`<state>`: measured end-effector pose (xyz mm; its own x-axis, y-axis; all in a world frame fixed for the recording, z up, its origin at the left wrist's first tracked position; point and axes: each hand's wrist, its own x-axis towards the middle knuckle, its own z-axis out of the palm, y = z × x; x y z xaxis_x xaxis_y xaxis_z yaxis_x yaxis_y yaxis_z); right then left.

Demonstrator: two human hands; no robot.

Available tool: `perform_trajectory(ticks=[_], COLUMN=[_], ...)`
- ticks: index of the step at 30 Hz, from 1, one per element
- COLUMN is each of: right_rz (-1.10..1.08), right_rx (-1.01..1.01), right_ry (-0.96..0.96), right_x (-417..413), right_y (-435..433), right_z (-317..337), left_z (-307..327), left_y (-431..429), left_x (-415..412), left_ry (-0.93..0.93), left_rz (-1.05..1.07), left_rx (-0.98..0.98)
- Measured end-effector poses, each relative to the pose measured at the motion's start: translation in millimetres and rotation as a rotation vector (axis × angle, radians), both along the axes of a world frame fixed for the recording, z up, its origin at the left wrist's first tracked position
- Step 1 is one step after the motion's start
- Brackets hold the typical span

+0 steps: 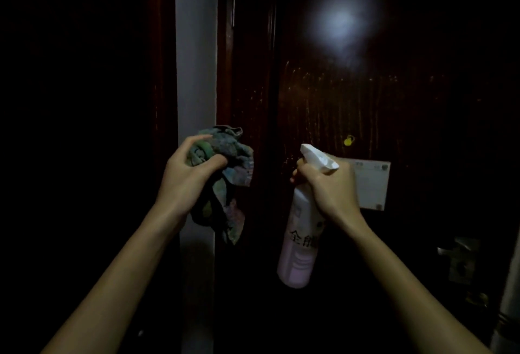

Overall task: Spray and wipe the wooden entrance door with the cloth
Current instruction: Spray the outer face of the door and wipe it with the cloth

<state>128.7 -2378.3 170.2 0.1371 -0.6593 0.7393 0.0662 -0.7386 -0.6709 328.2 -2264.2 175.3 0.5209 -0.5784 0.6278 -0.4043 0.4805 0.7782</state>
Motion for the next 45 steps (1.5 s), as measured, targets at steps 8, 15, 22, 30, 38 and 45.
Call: perform_trajectory(ticks=[8,15,22,30,38,45], right_rz=[-0.036,0.021,-0.044,-0.029,-0.071,-0.091], right_rx=[-0.121,-0.109,-0.103,-0.105,-0.105,-0.09], right_ry=[-0.097,-0.114,-0.098,-0.086,-0.066,-0.078], right_x=[67,102,117,119,115,109], right_y=[-113,-170,-194,-206,-205,-203], right_z=[45,56,48,47,48,52], left_z=[18,26,18,19,16,16], left_y=[-103,-165,-199,-218,-220,-216], left_x=[54,83,96,108,109,106], left_ry=[-0.011,0.021,-0.001,-0.003,-0.054,-0.07], left_rz=[0.181,0.124,0.126,0.105,0.107,0.092], left_rx=[-0.124,-0.173,-0.111,-0.127,-0.11,-0.139])
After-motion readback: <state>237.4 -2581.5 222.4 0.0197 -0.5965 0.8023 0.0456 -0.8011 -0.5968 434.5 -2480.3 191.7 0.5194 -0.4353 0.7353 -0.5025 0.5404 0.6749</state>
